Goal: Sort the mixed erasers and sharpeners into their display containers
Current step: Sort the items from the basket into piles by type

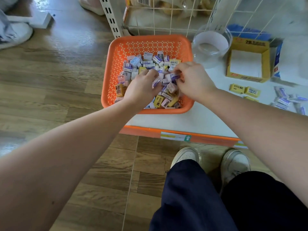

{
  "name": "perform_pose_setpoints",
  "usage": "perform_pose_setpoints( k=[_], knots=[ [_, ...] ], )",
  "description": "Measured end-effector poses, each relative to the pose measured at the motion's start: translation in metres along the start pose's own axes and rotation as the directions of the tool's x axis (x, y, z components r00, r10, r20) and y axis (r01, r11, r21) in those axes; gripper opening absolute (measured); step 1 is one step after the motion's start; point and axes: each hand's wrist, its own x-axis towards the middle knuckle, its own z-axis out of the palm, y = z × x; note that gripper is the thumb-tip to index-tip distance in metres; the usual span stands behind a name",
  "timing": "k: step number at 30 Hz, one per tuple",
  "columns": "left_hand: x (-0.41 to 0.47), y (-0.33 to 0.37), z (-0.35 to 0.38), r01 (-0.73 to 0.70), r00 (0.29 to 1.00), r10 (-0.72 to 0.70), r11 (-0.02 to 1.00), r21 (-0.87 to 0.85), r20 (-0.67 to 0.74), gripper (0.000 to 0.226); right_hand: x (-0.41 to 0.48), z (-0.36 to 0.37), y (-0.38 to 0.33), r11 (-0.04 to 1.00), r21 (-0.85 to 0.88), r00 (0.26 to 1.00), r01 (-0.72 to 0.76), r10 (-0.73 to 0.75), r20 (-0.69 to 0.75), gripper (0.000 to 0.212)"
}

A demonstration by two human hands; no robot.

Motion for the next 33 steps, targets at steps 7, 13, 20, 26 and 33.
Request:
perform_pose_setpoints(
  k=[7, 13, 20, 26, 33],
  knots=[
    [0.018, 0.074, 0.001, -0.079, 0.992, 0.061, 0.983, -0.168, -0.114, 0.027, -0.027, -0.085, 0.077, 0.99, -0.086, 0.991, -0.11, 0.103, -0.084, 0.031],
    [0.03, 0.149, 0.04, -0.188, 0.982, 0.186, 0.974, -0.125, -0.026, 0.032, -0.09, -0.12, 0.145, 0.96, -0.064, 0.953, -0.271, 0.258, -0.161, 0.032],
    [0.046, 0.219, 0.112, -0.274, 0.933, 0.284, 0.959, -0.076, 0.22, 0.032, -0.169, -0.107, 0.24, 0.882, 0.014, 0.863, -0.471, 0.464, -0.201, 0.029],
    [0.06, 0.252, 0.172, -0.286, 0.898, 0.282, 0.957, -0.039, 0.338, 0.029, -0.188, -0.076, 0.281, 0.851, 0.041, 0.833, -0.524, 0.522, -0.18, 0.028],
    [0.076, 0.287, 0.201, -0.239, 0.92, 0.261, 0.965, -0.109, 0.293, 0.034, -0.182, -0.057, 0.295, 0.831, 0.034, 0.818, -0.555, 0.553, -0.16, 0.028]
  ],
)
